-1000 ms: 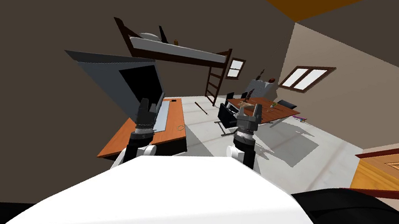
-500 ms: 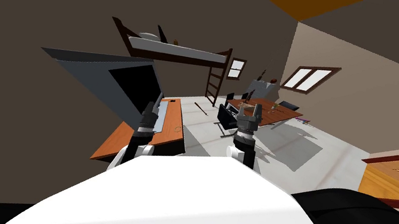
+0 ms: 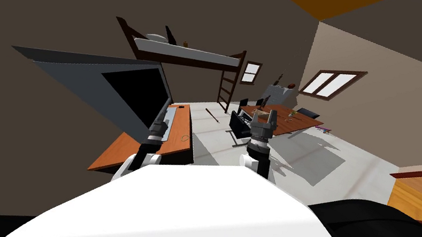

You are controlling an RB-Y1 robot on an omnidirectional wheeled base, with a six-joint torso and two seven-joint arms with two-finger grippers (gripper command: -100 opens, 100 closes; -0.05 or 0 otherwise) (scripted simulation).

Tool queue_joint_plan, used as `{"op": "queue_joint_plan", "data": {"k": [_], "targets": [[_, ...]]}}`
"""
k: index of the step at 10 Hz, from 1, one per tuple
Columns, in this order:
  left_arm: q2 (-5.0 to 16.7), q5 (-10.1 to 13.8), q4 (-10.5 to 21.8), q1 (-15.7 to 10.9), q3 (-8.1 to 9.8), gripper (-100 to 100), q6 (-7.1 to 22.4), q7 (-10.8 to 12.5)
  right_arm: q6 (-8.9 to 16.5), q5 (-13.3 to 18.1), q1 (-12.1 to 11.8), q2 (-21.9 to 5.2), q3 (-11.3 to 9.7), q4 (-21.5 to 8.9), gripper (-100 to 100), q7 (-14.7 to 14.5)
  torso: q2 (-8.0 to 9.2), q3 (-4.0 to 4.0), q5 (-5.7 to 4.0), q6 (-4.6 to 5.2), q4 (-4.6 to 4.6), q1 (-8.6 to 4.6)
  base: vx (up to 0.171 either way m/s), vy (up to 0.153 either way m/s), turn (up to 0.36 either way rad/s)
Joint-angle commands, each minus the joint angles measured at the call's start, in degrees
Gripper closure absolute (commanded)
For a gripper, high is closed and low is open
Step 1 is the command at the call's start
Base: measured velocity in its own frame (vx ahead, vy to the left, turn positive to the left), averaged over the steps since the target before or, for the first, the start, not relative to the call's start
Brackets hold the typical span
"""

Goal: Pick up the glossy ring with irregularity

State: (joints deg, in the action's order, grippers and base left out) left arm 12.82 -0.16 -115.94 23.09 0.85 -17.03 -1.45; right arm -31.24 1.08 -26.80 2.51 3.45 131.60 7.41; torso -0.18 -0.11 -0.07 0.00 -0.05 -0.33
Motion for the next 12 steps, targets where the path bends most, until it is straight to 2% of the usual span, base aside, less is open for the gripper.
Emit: {"op": "queue_joint_plan", "data": {"k": [1,4,5,6,7,8,10,11,12], "targets": [[1.4,0.7,2.2,-0.5,0.74,-100,2.9,1.6,0.0,0.0,0.0,0.0,0.0,0.0,0,0.0,0.0,0.0,0.0,0.0,0.0,0.0,0.082,-0.133,0.056],[2.3,1.1,3.7,-0.9,1.2,-100,6.9,2.6,0.0,0.0,0.0,0.0,0.0,0.0,0,0.0,-0.08,-0.05,-0.01,0.0,-0.01,-0.02,0.055,-0.088,0.028],[3.1,1.5,5.4,-1.4,1.69,-100,9.0,3.6,0.0,0.0,0.0,0.0,0.0,0.0,0,0.0,-0.03,-0.02,0.0,0.0,-0.01,0.08,0.043,-0.082,0.034],[3.1,1.5,5.4,-1.4,1.69,-100,9.7,3.6,0.0,0.0,0.0,0.0,0.0,0.0,0,0.0,-0.02,-0.01,0.01,0.0,0.0,0.05,0.046,-0.078,0.029],[3.8,2.0,7.1,-1.8,2.2,-100,11.9,4.6,0.0,0.0,0.0,0.0,0.0,0.0,0,0.0,-0.01,-0.01,0.0,0.0,0.0,0.07,0.059,-0.1,0.044],[3.8,2.0,7.1,-1.8,2.2,-100,12.5,4.6,0.0,0.0,0.0,0.0,0.0,0.0,0,0.0,-0.06,-0.03,0.0,0.0,-0.01,0.0,0.061,-0.075,0.031],[5.2,2.9,10.8,-3.0,3.32,-100,16.8,6.6,0.0,0.0,0.0,0.0,0.0,0.0,0,0.0,-0.11,-0.06,0.0,0.0,-0.02,0.06,0.09,-0.106,0.063],[5.2,2.9,10.8,-3.0,3.32,-100,18.3,6.6,0.0,0.0,0.0,0.0,0.0,0.0,0,0.0,-0.22,-0.12,-0.02,-0.01,-0.05,-0.09,0.084,-0.105,0.043],[5.2,2.9,10.8,-3.0,3.32,-100,18.4,6.6,0.0,0.0,0.0,0.0,0.0,0.0,0,0.0,-0.17,-0.11,-0.03,0.01,-0.04,-0.03,0.03,-0.035,-0.003]]}}
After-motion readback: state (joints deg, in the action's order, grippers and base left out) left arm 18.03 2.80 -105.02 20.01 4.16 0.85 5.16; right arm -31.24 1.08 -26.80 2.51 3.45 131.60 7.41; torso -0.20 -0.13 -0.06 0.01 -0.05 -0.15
